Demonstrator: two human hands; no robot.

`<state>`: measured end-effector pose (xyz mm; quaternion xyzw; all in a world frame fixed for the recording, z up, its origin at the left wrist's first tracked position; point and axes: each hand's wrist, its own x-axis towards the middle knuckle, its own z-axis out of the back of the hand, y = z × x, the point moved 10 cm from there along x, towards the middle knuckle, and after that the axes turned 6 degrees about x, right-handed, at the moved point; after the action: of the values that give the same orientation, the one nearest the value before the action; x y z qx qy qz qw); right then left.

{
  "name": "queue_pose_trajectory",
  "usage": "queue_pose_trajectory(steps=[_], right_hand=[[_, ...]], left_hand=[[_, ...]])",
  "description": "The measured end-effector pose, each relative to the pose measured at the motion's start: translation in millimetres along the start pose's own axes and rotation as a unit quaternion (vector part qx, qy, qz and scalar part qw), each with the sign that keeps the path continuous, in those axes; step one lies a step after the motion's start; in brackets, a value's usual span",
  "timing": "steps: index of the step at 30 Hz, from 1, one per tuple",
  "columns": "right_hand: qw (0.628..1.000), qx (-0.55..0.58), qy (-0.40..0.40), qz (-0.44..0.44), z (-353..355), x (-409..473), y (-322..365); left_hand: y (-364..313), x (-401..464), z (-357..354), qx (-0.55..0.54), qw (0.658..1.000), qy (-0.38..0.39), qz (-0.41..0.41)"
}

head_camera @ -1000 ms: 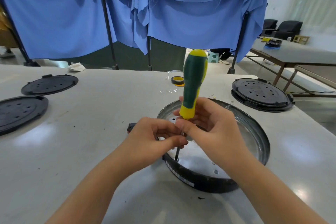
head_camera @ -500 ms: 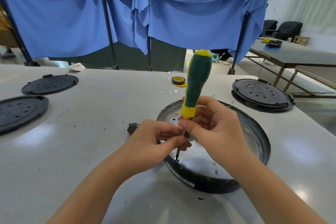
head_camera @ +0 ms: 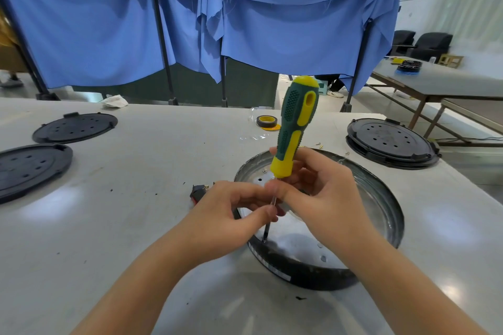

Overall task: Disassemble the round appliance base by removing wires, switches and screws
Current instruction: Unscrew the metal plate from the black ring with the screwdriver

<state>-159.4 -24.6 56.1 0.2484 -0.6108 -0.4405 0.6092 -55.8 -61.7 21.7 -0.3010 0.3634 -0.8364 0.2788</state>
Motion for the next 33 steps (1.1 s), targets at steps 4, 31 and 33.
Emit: queue_pose_trajectory(steps=[4,31,33], right_hand=[[1.0,0.016,-0.004,0.0,1.9,1.4,-1.9],[0.999,0.023,0.021,-0.009,-4.7,-0.3,-3.1],[1.0,0.019,0.011,-0.003,-2.5,0.3,-3.0]], left_hand=[[2.4,0.6,3.4,-0.02,1.0,-0.016,0.016],[5.2,1.6,7.1,0.013,0.999,-0.045,0.019],[1.8,0.0,0.4,0.003,1.0,-0.004,0.006]])
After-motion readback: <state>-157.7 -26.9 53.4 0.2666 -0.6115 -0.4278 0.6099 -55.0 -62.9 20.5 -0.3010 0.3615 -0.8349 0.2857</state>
